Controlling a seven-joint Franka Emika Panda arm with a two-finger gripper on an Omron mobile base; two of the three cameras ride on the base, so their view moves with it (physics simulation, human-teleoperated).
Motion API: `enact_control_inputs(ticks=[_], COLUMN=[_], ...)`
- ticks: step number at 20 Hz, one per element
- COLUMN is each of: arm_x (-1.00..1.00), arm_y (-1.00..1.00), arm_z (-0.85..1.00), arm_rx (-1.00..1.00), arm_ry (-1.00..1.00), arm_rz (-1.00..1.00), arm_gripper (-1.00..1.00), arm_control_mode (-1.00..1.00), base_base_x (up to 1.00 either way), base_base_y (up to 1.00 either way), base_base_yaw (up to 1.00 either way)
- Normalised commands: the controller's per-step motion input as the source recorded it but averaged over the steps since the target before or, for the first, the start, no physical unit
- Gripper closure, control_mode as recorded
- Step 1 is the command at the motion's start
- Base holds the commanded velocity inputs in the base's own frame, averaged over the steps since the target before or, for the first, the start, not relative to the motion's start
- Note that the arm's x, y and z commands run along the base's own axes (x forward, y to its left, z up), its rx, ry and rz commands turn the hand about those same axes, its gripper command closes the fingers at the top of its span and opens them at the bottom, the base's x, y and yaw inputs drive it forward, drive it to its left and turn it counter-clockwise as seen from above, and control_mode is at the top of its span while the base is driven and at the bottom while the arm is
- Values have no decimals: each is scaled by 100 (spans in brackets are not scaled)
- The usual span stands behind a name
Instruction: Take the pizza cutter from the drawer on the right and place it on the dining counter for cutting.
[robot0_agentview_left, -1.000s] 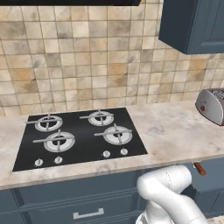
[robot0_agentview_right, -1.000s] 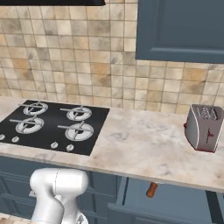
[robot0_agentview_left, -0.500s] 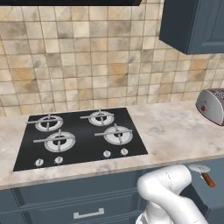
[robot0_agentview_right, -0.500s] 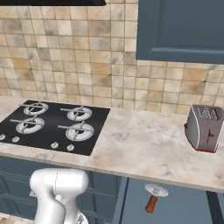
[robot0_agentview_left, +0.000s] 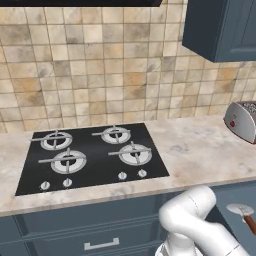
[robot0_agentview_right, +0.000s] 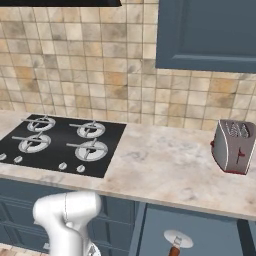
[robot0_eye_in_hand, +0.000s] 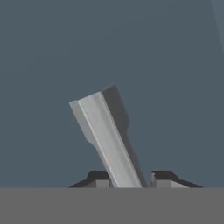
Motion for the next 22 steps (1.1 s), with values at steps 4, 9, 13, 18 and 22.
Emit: enact_control_inputs(ticks=[4,9,13,18,22], arm_x=[-62,-53,-57,-35,-37], arm_y=[-39,-36,-32,0,0], arm_z=[-16,-5,21,84,98], arm_rx=[0,0,0,0,0], arm_ry=[4,2,4,9,6], arm_rz=[0,0,-5,-13,-8], arm_gripper=[100,-100,-100,-100,-100], arm_control_mode=[-100,-100,-100,-100,-100], base_base_x=[0,0,0,0,0], base_base_y=[0,0,0,0,0], base_base_yaw=[0,0,0,0,0])
